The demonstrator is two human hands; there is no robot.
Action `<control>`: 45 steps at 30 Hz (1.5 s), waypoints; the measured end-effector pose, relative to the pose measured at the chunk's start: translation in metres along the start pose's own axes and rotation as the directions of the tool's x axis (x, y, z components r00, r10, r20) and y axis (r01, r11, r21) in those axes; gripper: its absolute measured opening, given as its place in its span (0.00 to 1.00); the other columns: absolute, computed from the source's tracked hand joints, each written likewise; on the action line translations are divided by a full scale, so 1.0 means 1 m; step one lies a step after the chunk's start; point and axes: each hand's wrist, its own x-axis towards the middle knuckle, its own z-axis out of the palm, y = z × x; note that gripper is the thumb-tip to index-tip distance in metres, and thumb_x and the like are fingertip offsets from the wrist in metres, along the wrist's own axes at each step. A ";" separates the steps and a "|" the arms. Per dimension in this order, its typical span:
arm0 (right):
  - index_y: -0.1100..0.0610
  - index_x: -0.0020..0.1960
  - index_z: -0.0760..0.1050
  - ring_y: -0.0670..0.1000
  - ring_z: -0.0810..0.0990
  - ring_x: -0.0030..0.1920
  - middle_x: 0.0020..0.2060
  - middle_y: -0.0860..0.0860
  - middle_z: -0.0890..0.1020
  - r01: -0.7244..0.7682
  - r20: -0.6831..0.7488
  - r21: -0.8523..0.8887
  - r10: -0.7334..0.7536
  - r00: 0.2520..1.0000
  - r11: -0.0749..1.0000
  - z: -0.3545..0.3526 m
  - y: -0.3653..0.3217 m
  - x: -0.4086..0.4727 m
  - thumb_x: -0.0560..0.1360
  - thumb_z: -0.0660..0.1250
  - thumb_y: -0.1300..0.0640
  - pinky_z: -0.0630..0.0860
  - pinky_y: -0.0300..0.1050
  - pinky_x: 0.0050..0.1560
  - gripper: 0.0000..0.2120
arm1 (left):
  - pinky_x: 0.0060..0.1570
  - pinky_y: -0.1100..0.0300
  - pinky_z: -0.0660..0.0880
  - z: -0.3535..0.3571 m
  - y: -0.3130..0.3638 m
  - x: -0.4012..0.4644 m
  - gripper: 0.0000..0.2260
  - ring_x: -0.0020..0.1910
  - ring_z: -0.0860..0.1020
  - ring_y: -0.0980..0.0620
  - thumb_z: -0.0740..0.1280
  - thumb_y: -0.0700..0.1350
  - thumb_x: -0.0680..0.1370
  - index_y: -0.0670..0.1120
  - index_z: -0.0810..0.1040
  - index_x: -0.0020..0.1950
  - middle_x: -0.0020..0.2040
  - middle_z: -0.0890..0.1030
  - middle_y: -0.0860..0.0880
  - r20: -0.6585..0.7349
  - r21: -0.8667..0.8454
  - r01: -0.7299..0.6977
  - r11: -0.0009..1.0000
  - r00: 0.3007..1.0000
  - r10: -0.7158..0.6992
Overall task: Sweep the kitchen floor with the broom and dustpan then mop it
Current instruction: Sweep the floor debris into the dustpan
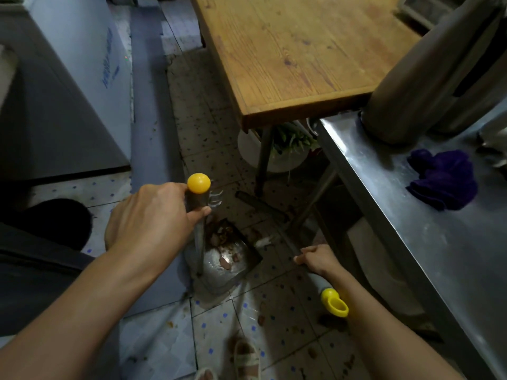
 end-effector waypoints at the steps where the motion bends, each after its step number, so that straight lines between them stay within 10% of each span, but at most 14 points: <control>1: 0.60 0.63 0.77 0.55 0.74 0.64 0.63 0.54 0.78 0.008 -0.009 -0.001 -0.008 1.000 1.000 -0.001 -0.002 0.004 0.72 0.73 0.56 0.70 0.47 0.66 0.21 | 0.34 0.58 0.64 0.000 -0.002 0.000 0.19 0.39 0.70 0.47 0.64 0.62 0.74 0.54 0.61 0.31 0.32 0.67 0.52 -0.002 -0.003 0.006 1.000 1.000 -0.006; 14: 0.64 0.52 0.80 0.59 0.80 0.53 0.51 0.61 0.81 -0.109 0.032 0.338 0.104 0.994 0.935 0.020 -0.009 -0.019 0.72 0.72 0.62 0.75 0.50 0.56 0.10 | 0.33 0.58 0.64 -0.013 0.002 0.008 0.19 0.37 0.69 0.47 0.65 0.61 0.74 0.54 0.62 0.31 0.31 0.66 0.52 0.002 -0.034 -0.005 0.999 1.000 0.005; 16: 0.62 0.39 0.79 0.59 0.80 0.39 0.40 0.63 0.81 -0.149 0.067 0.451 0.133 0.989 0.880 0.027 -0.018 -0.026 0.72 0.70 0.64 0.77 0.51 0.45 0.04 | 0.35 0.58 0.67 -0.020 0.000 0.007 0.19 0.37 0.70 0.46 0.65 0.61 0.74 0.54 0.62 0.31 0.31 0.67 0.52 0.001 -0.042 -0.011 0.999 1.000 0.011; 20: 0.67 0.43 0.78 0.52 0.77 0.27 0.33 0.59 0.79 -0.230 0.128 0.567 0.190 0.973 0.791 0.031 -0.045 -0.042 0.74 0.68 0.64 0.73 0.36 0.25 0.05 | 0.35 0.58 0.66 -0.036 -0.003 0.002 0.19 0.37 0.70 0.48 0.65 0.61 0.75 0.53 0.63 0.31 0.31 0.67 0.53 0.025 -0.049 -0.003 0.999 1.000 0.004; 25: 0.68 0.56 0.74 0.53 0.80 0.30 0.42 0.60 0.79 -0.272 0.193 0.752 0.194 0.962 0.601 0.045 -0.072 -0.051 0.71 0.69 0.60 0.75 0.41 0.28 0.17 | 0.32 0.59 0.63 -0.059 -0.016 -0.005 0.18 0.34 0.70 0.50 0.65 0.60 0.75 0.53 0.63 0.32 0.31 0.68 0.53 0.025 -0.047 -0.040 0.998 0.999 0.041; 32: 0.63 0.46 0.70 0.48 0.74 0.19 0.30 0.55 0.73 -0.320 0.306 0.911 0.092 0.947 0.259 0.048 -0.097 -0.075 0.75 0.68 0.62 0.72 0.36 0.19 0.07 | 0.34 0.59 0.65 -0.069 -0.033 -0.005 0.17 0.36 0.71 0.49 0.64 0.62 0.75 0.53 0.65 0.34 0.31 0.68 0.53 0.017 -0.024 -0.059 0.998 0.998 0.059; 45: 0.66 0.46 0.69 0.49 0.74 0.20 0.30 0.58 0.74 -0.262 0.207 0.901 0.188 0.960 0.346 0.036 -0.116 -0.008 0.77 0.62 0.67 0.73 0.38 0.23 0.02 | 0.34 0.59 0.66 -0.056 -0.007 0.062 0.15 0.37 0.71 0.49 0.63 0.61 0.75 0.54 0.65 0.37 0.32 0.67 0.54 0.026 0.001 -0.063 0.998 0.998 0.063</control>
